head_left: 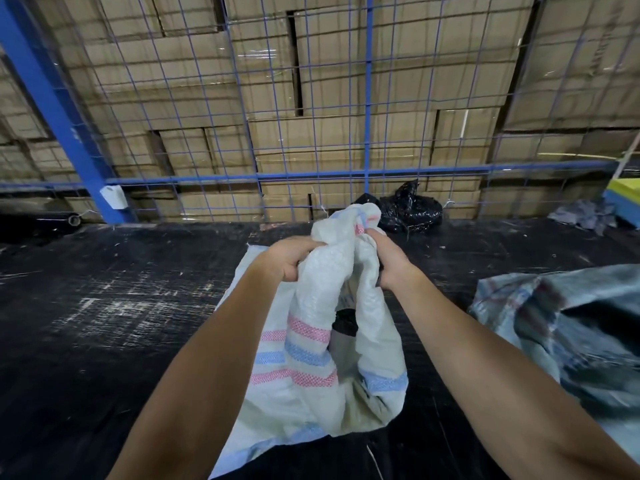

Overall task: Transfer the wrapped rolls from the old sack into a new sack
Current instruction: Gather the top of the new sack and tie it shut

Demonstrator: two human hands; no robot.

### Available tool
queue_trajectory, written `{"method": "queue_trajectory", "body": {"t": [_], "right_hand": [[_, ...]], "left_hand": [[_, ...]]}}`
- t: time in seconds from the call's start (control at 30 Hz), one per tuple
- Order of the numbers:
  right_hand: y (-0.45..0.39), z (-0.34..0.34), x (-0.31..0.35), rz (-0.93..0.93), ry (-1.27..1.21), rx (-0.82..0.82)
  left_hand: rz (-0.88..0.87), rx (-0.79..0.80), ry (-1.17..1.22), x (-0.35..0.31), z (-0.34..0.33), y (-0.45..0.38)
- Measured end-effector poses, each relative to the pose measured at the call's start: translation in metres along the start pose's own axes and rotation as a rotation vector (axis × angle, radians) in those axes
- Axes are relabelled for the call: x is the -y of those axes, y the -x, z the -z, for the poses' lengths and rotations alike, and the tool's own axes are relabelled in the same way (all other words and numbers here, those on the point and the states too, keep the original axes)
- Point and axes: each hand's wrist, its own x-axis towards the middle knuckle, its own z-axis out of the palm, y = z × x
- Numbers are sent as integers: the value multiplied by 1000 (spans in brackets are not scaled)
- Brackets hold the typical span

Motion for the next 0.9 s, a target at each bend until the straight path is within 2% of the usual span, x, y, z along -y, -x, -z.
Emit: {"method": "queue_trajectory", "body": {"t": [0.07,0.13,0.17,0.2,0.27,0.33,0.4,0.43,0.5,0.57,0.63,0.7,0.8,0.87,0.9], "right_hand": [[-3,16,1,42,90,-243],[-3,41,-1,71,242,-572],[2,53,0,86,340,-716],[4,62,2,125,396,-827],[6,75,10,225,379,-902],[4,73,25,242,274,-822],[2,57,41,245,54,-496],[5,46,50,228,-45,-295],[8,24,62,148,-184,67],[15,5,71,52,-269,255],[16,-7,82,55,-228,315],[17,-18,101,133,-176,280],[15,-35,137,271,-105,263],[17,-45,154,329,-73,254],[17,-49,159,352,-76,244]], "left_hand": [[-118,-408,-349,-1,22,-4],[-146,-865,-691,2,40,9],[-151,-1019,-782,5,49,17],[-166,-1128,-829,7,59,22],[-232,-1295,-868,5,77,30],[-278,-1346,-873,-2,88,26],[-213,-1228,-943,-17,85,13],[-204,-1086,-904,-26,80,8],[-297,-711,-646,-42,65,5],[-347,-468,-505,-52,43,13],[-379,-349,-541,-66,27,21],[-390,-260,-543,-85,10,33],[-293,54,-170,-106,2,37],[-268,198,-112,-111,-3,37],[-286,188,-135,-112,-6,32]]}}
